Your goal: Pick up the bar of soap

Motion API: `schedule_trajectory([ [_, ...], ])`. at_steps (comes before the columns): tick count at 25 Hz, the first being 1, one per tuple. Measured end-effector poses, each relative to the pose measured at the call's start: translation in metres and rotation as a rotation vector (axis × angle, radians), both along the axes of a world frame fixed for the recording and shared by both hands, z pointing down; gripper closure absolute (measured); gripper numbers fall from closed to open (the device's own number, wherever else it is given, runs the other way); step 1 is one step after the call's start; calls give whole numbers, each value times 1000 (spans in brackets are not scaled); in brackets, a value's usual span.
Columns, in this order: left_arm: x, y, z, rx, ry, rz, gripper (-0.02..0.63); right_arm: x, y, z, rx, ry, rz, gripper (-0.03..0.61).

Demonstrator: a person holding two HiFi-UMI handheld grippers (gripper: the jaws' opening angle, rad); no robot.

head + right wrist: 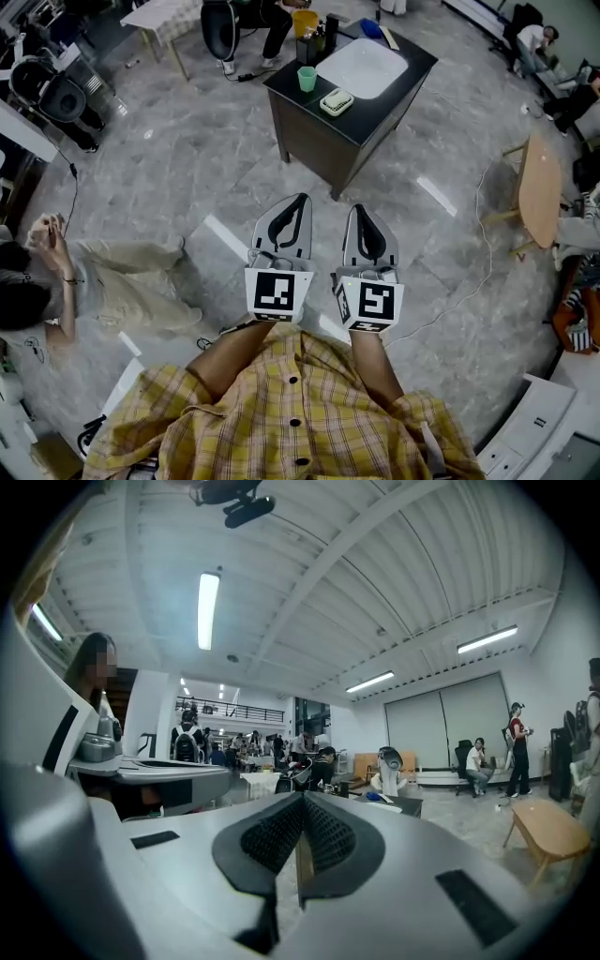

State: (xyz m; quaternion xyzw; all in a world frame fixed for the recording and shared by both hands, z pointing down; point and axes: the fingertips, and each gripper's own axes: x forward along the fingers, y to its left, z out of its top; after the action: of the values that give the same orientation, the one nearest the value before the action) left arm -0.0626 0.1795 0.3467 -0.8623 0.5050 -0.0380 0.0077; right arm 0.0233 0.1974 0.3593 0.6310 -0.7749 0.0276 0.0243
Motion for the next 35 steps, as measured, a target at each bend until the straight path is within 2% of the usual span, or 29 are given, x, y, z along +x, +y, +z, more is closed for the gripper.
schedule_trajectory([
  [6, -11, -56, 1, -7, 8, 28, 603, -10, -54, 0, -14, 8, 31, 558],
  [14, -26, -103, 10, -19, 18, 47, 603, -23, -97, 8, -29, 18, 58, 558],
  [26, -33, -130, 17, -54, 34, 53, 603, -25, -122, 3, -45, 41, 78, 558],
  [31, -22, -139, 23, -54, 33, 55, 603, -13, -130, 10, -53, 41, 82, 558],
  [35, -10, -165, 26, -40, 24, 39, 603, 1, -156, 14, -39, 41, 72, 558],
])
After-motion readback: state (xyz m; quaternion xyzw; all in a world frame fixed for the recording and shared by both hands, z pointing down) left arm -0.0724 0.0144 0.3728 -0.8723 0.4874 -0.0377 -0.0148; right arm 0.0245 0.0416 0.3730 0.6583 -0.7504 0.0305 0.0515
